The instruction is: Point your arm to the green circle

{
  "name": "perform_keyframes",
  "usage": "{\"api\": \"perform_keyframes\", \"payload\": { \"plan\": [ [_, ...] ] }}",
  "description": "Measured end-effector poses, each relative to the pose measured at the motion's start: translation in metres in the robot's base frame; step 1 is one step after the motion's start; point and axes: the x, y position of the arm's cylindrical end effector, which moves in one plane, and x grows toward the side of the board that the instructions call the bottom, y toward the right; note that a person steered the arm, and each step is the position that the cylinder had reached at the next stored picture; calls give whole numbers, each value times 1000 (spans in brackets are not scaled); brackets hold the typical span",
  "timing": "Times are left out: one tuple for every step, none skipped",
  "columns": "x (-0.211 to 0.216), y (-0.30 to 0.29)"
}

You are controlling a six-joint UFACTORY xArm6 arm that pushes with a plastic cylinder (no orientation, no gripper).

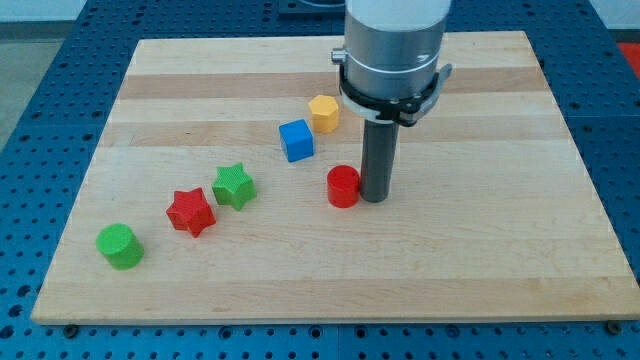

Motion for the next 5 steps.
{"api": "perform_keyframes", "payload": {
  "plan": [
    [11, 19],
    [16, 19],
    [20, -9],
    [21, -34],
    [21, -37]
  ]
}}
